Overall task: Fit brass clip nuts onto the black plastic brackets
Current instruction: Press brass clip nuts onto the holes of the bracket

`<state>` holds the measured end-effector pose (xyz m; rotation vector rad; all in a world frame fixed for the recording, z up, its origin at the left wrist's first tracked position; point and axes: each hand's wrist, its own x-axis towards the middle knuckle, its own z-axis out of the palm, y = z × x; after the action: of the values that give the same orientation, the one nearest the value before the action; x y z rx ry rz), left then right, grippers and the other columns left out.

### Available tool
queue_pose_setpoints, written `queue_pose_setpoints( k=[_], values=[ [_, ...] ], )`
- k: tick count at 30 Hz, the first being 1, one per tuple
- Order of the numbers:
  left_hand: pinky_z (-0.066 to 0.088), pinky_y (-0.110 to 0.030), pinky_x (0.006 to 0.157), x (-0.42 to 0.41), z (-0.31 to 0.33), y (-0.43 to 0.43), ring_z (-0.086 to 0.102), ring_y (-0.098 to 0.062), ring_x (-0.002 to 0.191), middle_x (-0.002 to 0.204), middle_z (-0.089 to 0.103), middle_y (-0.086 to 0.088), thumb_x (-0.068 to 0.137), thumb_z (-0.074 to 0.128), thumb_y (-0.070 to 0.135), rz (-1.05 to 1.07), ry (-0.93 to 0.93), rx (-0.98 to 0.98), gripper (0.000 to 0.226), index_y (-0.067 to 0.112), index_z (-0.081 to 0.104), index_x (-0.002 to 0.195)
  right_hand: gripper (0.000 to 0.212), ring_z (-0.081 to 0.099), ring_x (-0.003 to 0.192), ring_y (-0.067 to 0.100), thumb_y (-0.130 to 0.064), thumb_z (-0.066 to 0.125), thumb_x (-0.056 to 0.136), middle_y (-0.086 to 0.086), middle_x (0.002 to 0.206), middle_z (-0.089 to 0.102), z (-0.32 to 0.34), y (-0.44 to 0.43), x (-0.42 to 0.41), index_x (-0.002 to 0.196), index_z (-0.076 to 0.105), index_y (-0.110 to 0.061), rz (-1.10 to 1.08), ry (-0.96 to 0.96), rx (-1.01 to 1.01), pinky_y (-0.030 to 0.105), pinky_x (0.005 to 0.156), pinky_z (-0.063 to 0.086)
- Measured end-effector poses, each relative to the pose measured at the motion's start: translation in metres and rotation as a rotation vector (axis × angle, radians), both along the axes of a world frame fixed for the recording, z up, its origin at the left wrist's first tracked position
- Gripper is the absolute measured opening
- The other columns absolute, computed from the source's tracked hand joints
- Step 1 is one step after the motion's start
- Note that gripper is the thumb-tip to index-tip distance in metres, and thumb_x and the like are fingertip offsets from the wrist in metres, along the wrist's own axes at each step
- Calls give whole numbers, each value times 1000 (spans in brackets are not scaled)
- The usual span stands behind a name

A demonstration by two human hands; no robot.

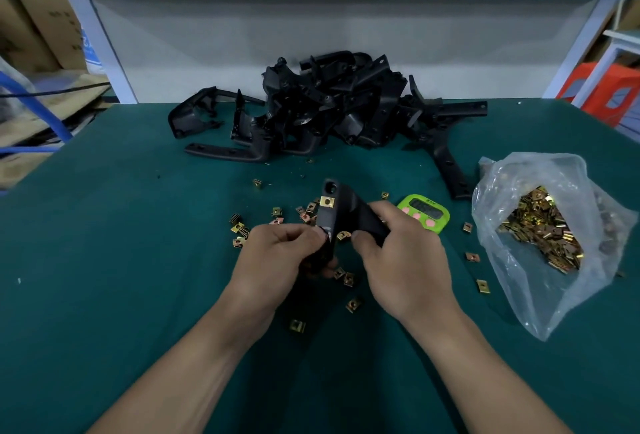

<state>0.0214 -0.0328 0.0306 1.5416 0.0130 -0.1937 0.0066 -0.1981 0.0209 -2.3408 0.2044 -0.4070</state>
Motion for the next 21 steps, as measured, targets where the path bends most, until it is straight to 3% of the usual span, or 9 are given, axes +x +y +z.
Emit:
queue_pose_setpoints(
  k=[4,8,14,18,21],
  values=[
    [49,-21,47,-5,-3,-9,68,-19,54,70,74,-15,100,63,16,107,111,-73,27,7,76,78,12,47,56,10,-37,60,94,-10,65,58,-2,7,-1,103,54,-33,-26,-30,-151,33,57,36],
    [44,-22,41,-5,2,-21,65,-19,47,65,74,-12,97,67,27,167,83,-3,35,10,76,67,10,42,53,13,-39,55,97,-11,64,56,-7,5,-4,104,52,-33,-35,-24,-220,32,56,35],
    [43,-19,43,-7,1,-28,63,-17,50,65,72,-9,101,60,31,69,120,-97,40,9,75,70,19,60,79,28,-46,56,95,-13,79,64,-6,-1,2,112,52,-42,-50,75,-99,40,74,47],
    [48,-22,56,-9,0,-20,61,-16,61,70,71,-8,91,72,28,-17,8,-71,28,12,75,68,18,63,75,12,-53,60,83,-16,77,67,3,-7,4,98,58,-43,56,102,34,38,70,52],
    [38,-25,52,-3,1,-4,48,-15,55,59,56,-2,82,79,40,-216,-40,122,35,15,66,61,44,63,68,12,-69,51,57,-14,71,66,10,-15,2,88,62,-40,113,132,-30,37,61,53]
  ],
)
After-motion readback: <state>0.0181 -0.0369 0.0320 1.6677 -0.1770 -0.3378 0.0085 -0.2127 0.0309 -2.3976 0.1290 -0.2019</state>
